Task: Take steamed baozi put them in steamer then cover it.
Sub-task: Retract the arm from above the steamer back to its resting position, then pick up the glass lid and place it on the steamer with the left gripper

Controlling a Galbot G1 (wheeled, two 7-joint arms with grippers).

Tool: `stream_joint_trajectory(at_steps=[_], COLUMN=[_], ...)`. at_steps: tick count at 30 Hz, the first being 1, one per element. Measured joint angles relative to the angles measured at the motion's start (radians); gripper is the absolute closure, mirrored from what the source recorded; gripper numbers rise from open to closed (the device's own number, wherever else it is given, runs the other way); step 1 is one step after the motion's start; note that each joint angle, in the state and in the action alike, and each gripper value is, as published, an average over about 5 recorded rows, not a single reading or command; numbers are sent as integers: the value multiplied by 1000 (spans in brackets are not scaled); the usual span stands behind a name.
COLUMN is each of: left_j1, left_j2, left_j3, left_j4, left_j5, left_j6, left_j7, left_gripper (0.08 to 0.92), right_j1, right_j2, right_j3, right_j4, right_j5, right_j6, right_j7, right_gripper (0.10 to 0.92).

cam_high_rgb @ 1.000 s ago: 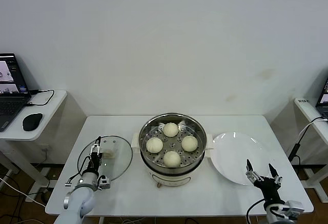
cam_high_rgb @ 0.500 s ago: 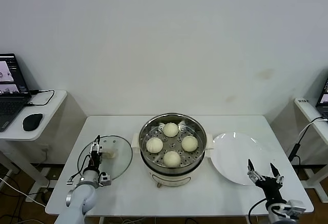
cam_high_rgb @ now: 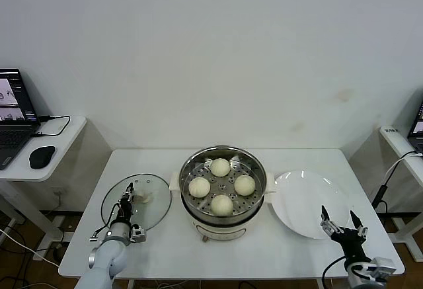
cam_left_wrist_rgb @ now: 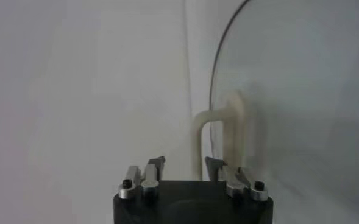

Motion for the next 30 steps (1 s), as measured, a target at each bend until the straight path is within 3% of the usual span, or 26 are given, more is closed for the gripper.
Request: stream_joint_trajectory(at_steps=[8, 18, 30], left_j1=[3, 54, 188], left_j2=[4, 10, -11], left_j3=[-15, -56, -108], left_j4=[8, -74, -385], left_j5=[-3, 2, 33], left_j6=[-5, 9, 93], left_j7=[-11, 12, 87], left_gripper=[848, 853, 853], right_j1=[9, 22, 49], right_j2=[0, -8, -15], right_j3=[-7, -10, -23], right_j4=[-5, 2, 25], right_j5=[-2, 5, 9], right_j6=[-4, -9, -19], right_j7=[-1, -1, 3], right_gripper=[203, 203, 203])
